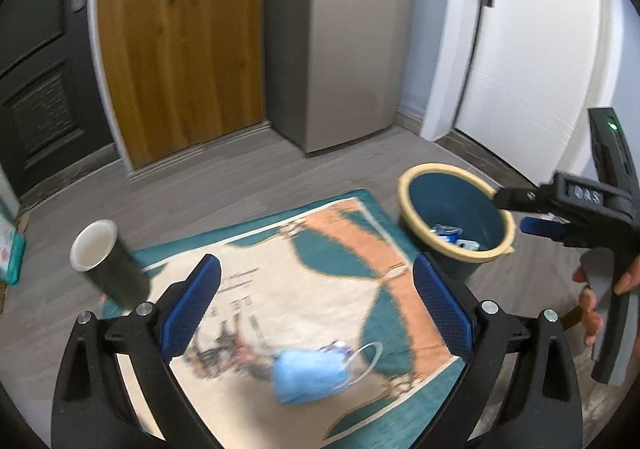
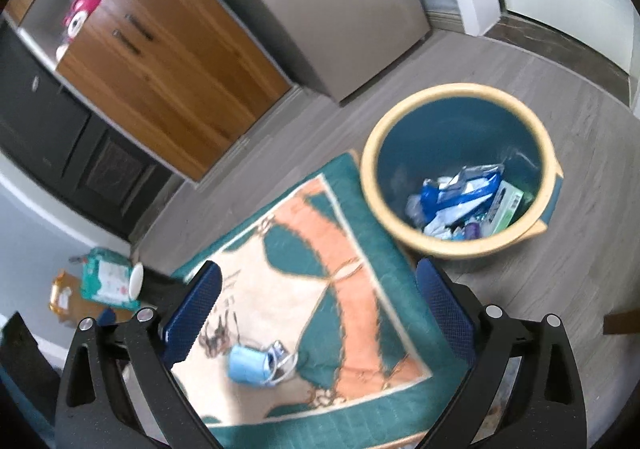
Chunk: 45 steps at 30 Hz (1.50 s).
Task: Collect trash
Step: 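Move both open tools back over the blue face mask on the mat, then grasp the blue face mask with right tool while left tool grasps the blister strip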
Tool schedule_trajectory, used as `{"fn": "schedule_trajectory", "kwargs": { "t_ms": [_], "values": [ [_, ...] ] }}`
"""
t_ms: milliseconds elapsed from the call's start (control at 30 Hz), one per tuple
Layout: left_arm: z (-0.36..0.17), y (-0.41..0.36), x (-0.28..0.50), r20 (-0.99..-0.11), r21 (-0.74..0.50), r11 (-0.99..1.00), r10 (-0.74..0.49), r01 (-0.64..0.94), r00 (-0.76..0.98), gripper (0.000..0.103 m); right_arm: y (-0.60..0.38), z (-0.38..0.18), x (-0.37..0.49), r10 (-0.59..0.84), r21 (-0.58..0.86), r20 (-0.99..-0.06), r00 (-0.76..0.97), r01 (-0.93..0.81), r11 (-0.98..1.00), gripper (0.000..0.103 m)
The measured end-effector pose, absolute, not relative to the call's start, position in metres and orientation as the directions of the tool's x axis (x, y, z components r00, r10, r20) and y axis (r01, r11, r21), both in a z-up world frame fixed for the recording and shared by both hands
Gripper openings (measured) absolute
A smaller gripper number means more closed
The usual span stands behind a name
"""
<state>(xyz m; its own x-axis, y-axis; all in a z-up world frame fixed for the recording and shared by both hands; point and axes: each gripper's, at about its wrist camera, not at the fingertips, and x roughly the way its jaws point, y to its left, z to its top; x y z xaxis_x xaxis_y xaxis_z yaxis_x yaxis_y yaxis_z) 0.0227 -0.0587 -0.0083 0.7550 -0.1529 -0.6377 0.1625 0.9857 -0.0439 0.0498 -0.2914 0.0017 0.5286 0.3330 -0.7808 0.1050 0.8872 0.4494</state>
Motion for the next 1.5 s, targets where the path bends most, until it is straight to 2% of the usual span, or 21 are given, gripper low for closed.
{"fn": "schedule_trajectory", "kwargs": {
  "t_ms": [267,600,967,1067,1133,1167,1233,1267,1300,1333,1400,1500],
  "values": [
    [-0.008,-0.002,0.008,-0.636,-0.068,0.997,-0.061,0.022,0.770,0.097,-0.219,-0.025,0.042,0.270,0.267,-0.851,0.450,-0.073,0.961,0.097],
    [-0.020,0.043,0.000,-0.654,-0.044,0.997,0.021,-0.067,0.756,0.097,-0.137,-0.067,0.036,0.357,0.308,-0.884,0.303,-0.197,0.931,0.097],
    [-0.028,0.075,0.003,-0.663,-0.071,0.991,0.040,-0.115,0.748,0.097,-0.069,-0.110,0.025,0.312,0.234,-0.933,0.179,-0.354,0.905,0.093],
    [-0.030,0.079,0.005,-0.666,-0.096,0.987,0.031,-0.127,0.745,0.097,-0.062,-0.120,0.025,0.284,0.202,-0.945,0.165,-0.388,0.899,0.083],
    [-0.030,0.078,0.007,-0.667,-0.111,0.986,0.021,-0.127,0.745,0.097,-0.057,-0.124,0.025,0.258,0.169,-0.953,0.159,-0.429,0.888,0.070],
    [-0.031,0.077,0.008,-0.668,-0.110,0.986,0.019,-0.124,0.744,0.097,-0.053,-0.125,0.024,0.253,0.156,-0.954,0.158,-0.458,0.875,0.069],
    [-0.032,0.073,0.010,-0.670,-0.099,0.989,0.018,-0.114,0.743,0.097,-0.053,-0.122,0.025,0.273,0.171,-0.949,0.158,-0.472,0.865,0.048],
    [-0.033,0.070,0.012,-0.670,-0.092,0.990,0.017,-0.106,0.742,0.097,-0.054,-0.120,0.027,0.283,0.179,-0.946,0.158,-0.471,0.864,0.041],
    [-0.034,0.068,0.013,-0.671,-0.088,0.991,0.016,-0.102,0.741,0.097,-0.057,-0.116,0.029,0.296,0.196,-0.942,0.155,-0.461,0.866,0.025],
    [-0.035,0.065,0.014,-0.673,-0.084,0.992,0.013,-0.094,0.740,0.097,-0.061,-0.114,0.032,0.310,0.214,-0.939,0.153,-0.447,0.868,0.019],
    [-0.037,0.062,0.017,-0.677,-0.079,0.993,0.010,-0.086,0.736,0.097,-0.071,-0.107,0.038,0.345,0.257,-0.926,0.154,-0.411,0.875,0.012],
    [-0.041,0.055,0.021,-0.683,-0.073,0.995,0.003,-0.073,0.731,0.097,-0.085,-0.087,0.046,0.389,0.302,-0.903,0.183,-0.376,0.876,0.011]
  ]
}}
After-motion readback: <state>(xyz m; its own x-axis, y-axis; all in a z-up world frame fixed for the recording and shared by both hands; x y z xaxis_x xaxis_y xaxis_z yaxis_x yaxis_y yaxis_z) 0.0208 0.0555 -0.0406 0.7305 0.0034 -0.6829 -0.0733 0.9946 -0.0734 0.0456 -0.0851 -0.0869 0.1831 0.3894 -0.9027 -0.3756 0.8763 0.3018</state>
